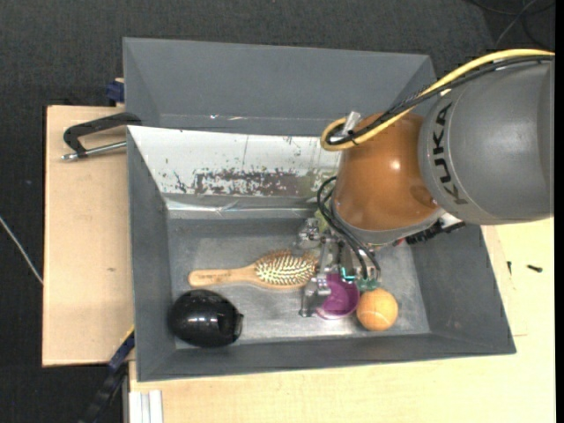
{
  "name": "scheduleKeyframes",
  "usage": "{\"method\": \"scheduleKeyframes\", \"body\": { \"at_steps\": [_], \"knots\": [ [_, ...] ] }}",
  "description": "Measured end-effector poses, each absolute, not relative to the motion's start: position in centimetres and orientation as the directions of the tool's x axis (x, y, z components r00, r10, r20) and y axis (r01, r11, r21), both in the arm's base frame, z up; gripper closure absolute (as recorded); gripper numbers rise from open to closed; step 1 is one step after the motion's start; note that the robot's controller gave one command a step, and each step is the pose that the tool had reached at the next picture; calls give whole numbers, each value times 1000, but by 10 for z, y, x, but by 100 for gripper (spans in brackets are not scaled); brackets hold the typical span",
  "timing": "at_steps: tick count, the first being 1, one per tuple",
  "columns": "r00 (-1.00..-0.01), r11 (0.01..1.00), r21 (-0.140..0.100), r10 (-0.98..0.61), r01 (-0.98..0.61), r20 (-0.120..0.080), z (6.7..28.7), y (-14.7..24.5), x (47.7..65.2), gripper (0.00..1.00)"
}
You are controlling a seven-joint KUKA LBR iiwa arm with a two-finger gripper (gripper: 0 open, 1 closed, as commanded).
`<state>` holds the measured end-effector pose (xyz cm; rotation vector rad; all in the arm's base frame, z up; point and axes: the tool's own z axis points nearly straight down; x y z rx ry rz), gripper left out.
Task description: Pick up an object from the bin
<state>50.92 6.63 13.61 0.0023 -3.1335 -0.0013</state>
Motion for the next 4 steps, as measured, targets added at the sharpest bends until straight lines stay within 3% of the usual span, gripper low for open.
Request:
{"method": "scheduleKeyframes", "body": {
  "at_steps": [1, 2, 3, 4],
  "knots": [
    [-1000, 1000, 2, 0, 0, -1, 141, 66, 511, 0],
    [-997, 997, 4, 72, 72, -13, 80, 83, 540, 0],
    [-998, 998, 2, 55, 55, -2, 116, 86, 539, 0],
    [-998, 998, 2, 61, 61, -4, 111, 86, 541, 0]
  ]
}}
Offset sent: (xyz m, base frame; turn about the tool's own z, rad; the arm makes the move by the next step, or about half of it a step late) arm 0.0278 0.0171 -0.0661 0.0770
